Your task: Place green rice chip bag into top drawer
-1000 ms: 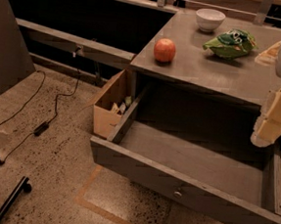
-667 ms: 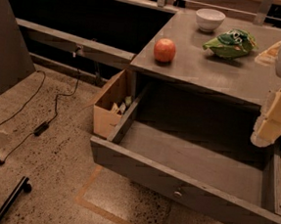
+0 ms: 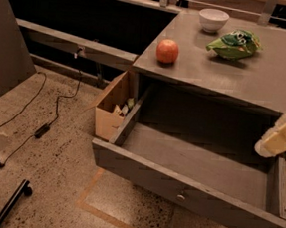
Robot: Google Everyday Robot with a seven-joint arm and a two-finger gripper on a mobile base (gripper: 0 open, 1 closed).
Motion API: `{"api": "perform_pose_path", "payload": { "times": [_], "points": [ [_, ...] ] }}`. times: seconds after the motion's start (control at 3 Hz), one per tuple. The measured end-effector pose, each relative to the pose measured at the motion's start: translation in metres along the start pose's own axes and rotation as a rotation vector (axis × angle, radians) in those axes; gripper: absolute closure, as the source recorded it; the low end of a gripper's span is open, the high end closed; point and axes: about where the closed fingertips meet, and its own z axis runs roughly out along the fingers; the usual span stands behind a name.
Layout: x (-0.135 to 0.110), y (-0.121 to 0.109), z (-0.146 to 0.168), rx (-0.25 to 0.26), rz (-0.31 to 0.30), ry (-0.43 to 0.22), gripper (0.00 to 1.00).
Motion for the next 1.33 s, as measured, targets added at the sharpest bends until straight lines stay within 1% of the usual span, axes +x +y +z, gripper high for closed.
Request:
{"api": "perform_pose_path", "payload": {
  "times": [0.33, 0.67, 1.0, 1.33],
  "points": [
    [0.026, -0.015, 0.011, 0.046, 0.19, -0.162, 0.0],
    [0.02, -0.047, 0.019, 0.114, 0.294, -0.337, 0.0],
    [0.0, -0.084, 0.02, 0.222, 0.359, -0.451, 0.0],
    [-0.021, -0.143, 0.012, 0.388, 0.415, -0.48, 0.0]
  ]
}}
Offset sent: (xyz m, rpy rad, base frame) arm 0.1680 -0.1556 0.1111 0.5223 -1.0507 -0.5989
